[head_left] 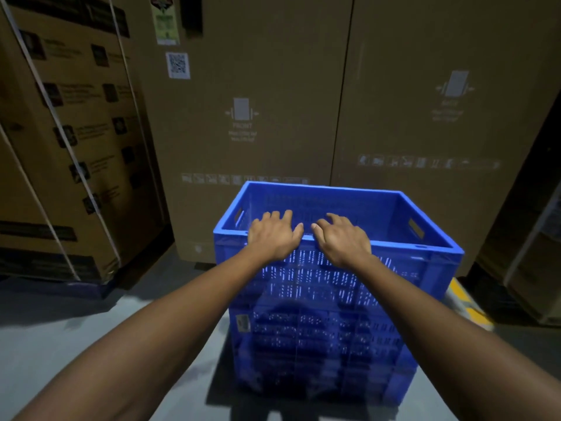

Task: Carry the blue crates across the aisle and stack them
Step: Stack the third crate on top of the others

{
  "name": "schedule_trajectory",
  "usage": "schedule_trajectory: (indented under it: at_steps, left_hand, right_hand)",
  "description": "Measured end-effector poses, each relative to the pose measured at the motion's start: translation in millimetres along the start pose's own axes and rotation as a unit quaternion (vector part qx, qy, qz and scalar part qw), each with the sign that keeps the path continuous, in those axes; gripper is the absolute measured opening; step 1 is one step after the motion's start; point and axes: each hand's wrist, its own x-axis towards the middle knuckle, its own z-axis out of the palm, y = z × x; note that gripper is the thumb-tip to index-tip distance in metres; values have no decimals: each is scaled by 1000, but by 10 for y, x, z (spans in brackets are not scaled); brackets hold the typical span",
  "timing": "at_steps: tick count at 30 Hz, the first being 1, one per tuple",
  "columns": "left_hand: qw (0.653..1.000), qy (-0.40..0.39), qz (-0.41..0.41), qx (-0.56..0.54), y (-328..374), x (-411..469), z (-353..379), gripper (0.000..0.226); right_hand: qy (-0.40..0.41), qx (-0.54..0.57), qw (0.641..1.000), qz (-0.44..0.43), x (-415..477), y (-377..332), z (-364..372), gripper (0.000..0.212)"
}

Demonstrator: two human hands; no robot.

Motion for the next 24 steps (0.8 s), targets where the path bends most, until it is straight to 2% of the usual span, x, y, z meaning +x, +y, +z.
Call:
schedule_trajectory:
  at_steps: [4, 6, 9, 11, 13, 15, 19, 24]
  left_hand:
    - [1000, -14, 3, -5, 7, 36, 11, 65]
    - [999, -49, 1, -22, -2, 37, -14, 68]
    - [979, -198, -10, -48, -25, 95, -207, 80]
    - [962, -267, -6, -50, -22, 148, -453, 83]
    - [963, -257, 10, -77, -32, 189, -819, 83]
    - [971, -220, 40, -89, -69, 240, -1289, 79]
    - [981, -161, 62, -89, -185, 359, -2426, 73]
    - [986, -104, 58, -119, -285, 391, -4020, 70]
  right_hand:
    - [3, -7, 1000, 8, 19, 0, 7, 52]
    - [-15, -4, 1000, 27, 29, -38, 1, 50]
    - [-92, 10, 991, 100, 81, -220, -122, 39]
    - [-150, 5, 981, 120, 125, -380, -325, 53]
    - [-154, 14, 981, 119, 173, -521, -648, 67]
    - [-120, 17, 987, 102, 243, -650, -1082, 72]
    - [-50, 26, 995, 84, 425, -950, -2237, 74]
    - [-4, 48, 998, 47, 484, -1413, -3771, 77]
